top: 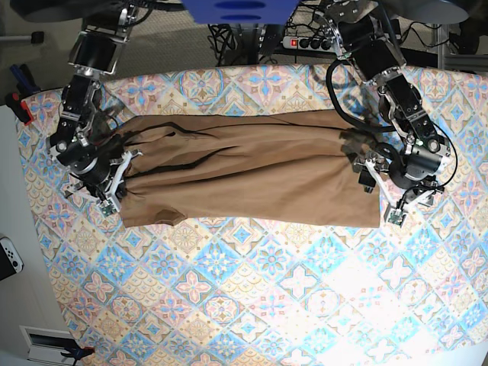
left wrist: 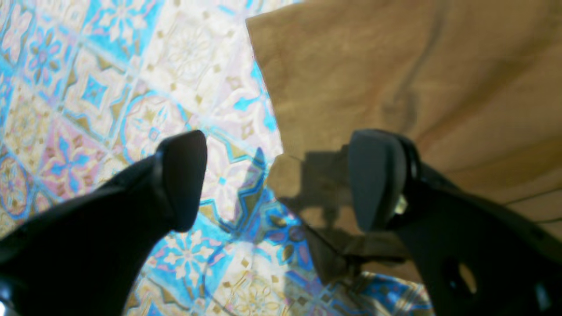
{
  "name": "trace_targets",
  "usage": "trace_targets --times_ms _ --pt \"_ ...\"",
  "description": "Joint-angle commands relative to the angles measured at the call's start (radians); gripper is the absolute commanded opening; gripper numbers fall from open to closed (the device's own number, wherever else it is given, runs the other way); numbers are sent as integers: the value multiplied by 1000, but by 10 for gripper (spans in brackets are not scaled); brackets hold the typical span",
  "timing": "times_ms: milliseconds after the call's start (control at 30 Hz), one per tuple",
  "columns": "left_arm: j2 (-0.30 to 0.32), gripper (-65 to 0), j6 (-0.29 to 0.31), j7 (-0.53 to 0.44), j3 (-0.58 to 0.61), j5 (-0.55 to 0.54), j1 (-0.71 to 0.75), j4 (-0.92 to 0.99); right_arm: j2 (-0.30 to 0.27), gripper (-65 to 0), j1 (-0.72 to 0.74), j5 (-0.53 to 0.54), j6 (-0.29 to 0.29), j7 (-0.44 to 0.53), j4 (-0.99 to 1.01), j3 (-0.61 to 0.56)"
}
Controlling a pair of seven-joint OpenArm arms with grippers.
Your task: Layout the t-shirt on the table in an organized manner, then fold the t-shirt properly
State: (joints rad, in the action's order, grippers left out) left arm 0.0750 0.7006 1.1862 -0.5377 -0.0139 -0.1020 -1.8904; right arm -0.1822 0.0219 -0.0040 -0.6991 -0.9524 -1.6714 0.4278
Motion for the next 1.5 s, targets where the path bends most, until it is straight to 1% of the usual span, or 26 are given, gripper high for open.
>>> trace_targets --times_ms 0,133,167,267,333,400,533,600,667,967,1067,1200,1367,1467 --pt "7 -162 -2 -15 0 -1 -15 -16 -10 -650 16 20 1 17 -5 4" --pt "7 -162 -2 -15 0 -5 -9 -16 -10 -650 16 20 1 13 15 3" --pt "7 -162 -2 -15 0 -5 -9 -16 -10 -601 16 20 1 13 14 6" --pt "7 -162 -2 -15 0 -1 -9 -16 -10 -420 16 20 1 16 3 7" --pt "7 -162 -2 -15 0 -1 -9 -16 -10 -344 16 20 1 23 -13 9" --pt "7 -162 -2 -15 0 -1 -9 -16 -10 -296 16 23 1 25 -48 33" --pt "7 -162 -2 -13 0 1 -8 -16 31 -291 20 25 1 25 -95 125" --pt "7 -162 -2 -13 0 1 -8 -16 36 -291 22 25 1 25 -86 153" --pt "7 -162 -2 -13 0 1 -6 -16 33 -291 37 26 1 23 -59 156" --pt "9 -162 -2 -13 0 1 5 -16 31 -291 284 26 1 17 285 164" --pt "10 -162 -2 -13 0 1 5 -16 31 -291 347 26 1 22 353 190" --pt "12 -162 -2 -13 0 1 5 -16 31 -291 361 26 1 25 382 242" --pt "9 -162 -2 -13 0 1 5 -16 31 -291 361 26 1 23 425 352" --pt "9 -162 -2 -13 0 1 5 -16 31 -291 359 26 1 16 428 397"
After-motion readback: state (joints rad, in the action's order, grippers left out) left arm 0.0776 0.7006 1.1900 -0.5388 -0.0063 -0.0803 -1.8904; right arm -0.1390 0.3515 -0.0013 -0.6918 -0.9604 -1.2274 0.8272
